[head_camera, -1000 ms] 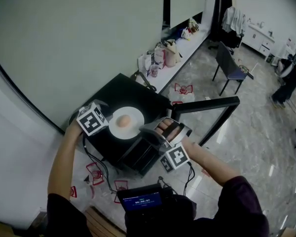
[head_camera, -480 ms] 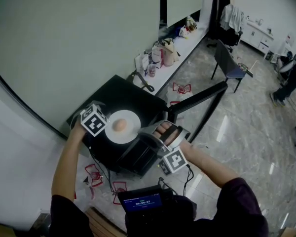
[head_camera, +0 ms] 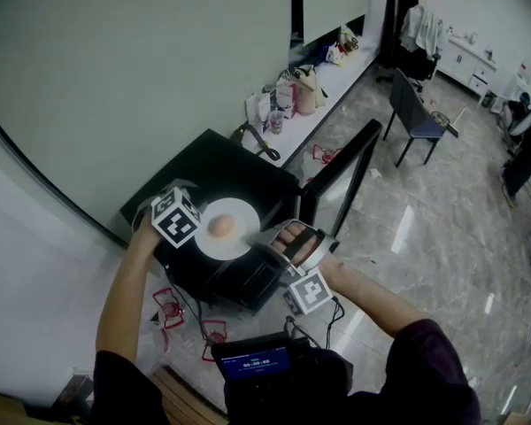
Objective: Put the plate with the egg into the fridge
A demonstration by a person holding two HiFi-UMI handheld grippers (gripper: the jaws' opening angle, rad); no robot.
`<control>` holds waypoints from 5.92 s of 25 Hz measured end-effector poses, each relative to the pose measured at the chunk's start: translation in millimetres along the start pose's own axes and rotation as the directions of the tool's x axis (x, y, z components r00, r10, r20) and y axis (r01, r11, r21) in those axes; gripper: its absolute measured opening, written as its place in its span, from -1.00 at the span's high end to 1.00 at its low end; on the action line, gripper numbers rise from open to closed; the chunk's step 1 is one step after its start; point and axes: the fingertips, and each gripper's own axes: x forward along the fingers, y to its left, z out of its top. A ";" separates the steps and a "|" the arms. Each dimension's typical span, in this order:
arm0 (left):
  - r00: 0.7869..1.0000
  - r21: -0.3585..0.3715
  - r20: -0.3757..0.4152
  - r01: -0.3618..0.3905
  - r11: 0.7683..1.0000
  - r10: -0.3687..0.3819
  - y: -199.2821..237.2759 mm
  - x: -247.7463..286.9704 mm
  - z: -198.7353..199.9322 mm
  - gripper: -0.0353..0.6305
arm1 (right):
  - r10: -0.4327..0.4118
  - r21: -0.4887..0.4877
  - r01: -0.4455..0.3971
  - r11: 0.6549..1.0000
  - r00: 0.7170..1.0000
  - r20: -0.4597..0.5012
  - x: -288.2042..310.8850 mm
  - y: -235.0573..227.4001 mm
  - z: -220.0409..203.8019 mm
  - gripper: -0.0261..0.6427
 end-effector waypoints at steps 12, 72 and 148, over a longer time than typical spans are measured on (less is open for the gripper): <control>0.997 -0.005 0.009 -0.076 0.997 0.076 -2.1 -14.0 14.8 0.56 | -0.025 -0.083 0.024 0.996 1.000 -0.013 -3.8 -3.6 0.3 0.87; 0.780 -0.850 0.116 -0.243 0.468 0.615 -317.2 -113.2 9.9 0.87 | -0.059 -0.209 0.083 0.974 0.991 0.121 -82.2 165.8 -29.9 0.87; 0.661 -0.652 0.592 0.055 0.756 0.462 -316.0 -61.2 246.3 0.87 | -0.375 0.826 0.446 0.346 0.872 -0.314 -293.6 62.8 -157.7 0.89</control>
